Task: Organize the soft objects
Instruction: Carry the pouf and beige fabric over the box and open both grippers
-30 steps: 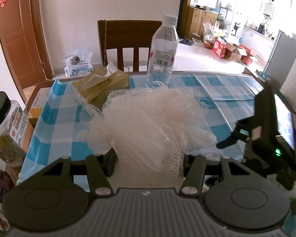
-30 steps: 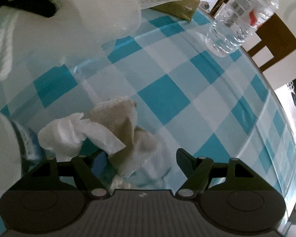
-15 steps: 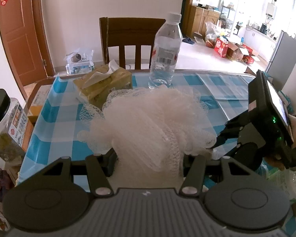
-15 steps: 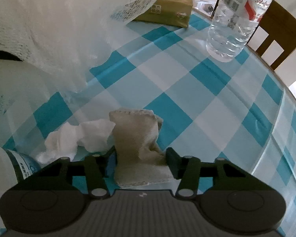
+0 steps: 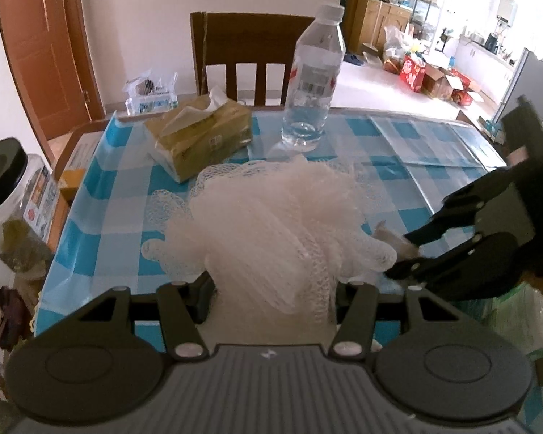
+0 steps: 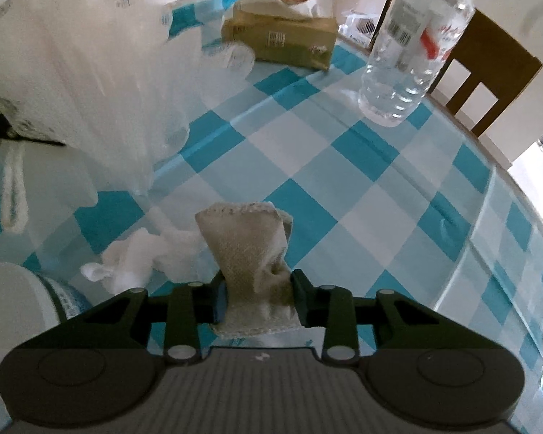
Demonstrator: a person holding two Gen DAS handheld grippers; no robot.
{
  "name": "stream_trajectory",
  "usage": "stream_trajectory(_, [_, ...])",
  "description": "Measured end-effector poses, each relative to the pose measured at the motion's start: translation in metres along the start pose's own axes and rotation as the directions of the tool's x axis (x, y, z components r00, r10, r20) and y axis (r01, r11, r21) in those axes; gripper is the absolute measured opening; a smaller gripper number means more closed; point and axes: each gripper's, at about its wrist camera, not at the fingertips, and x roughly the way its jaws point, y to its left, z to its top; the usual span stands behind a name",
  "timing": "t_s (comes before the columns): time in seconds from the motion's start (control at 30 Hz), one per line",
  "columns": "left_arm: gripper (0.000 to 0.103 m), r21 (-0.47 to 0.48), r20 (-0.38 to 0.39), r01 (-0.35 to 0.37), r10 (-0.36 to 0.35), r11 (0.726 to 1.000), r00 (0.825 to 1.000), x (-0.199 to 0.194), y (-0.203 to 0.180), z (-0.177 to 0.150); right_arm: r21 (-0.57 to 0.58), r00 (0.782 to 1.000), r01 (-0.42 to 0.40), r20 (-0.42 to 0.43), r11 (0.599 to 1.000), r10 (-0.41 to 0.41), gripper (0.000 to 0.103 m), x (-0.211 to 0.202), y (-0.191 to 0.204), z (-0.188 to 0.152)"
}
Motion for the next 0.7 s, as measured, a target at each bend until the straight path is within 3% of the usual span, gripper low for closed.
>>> stream_trajectory(0.33, [0.056,0.036,-0.042,-0.007,0.009,0.999,0.999,-0.014,-0.002,-0.007,0.055,0.999,0.02,0.041,0.998,-0.022,0.04,-0.054,0.007,-0.012])
stream_trajectory(0.7, [0.056,0.154,-0.044,0.058,-0.051,0.986,0.998,-0.059,-0.029,-0.025,0.129,0.996,0.037,0.073,0.991,-0.047,0.04,-0.115,0.036,-0.049])
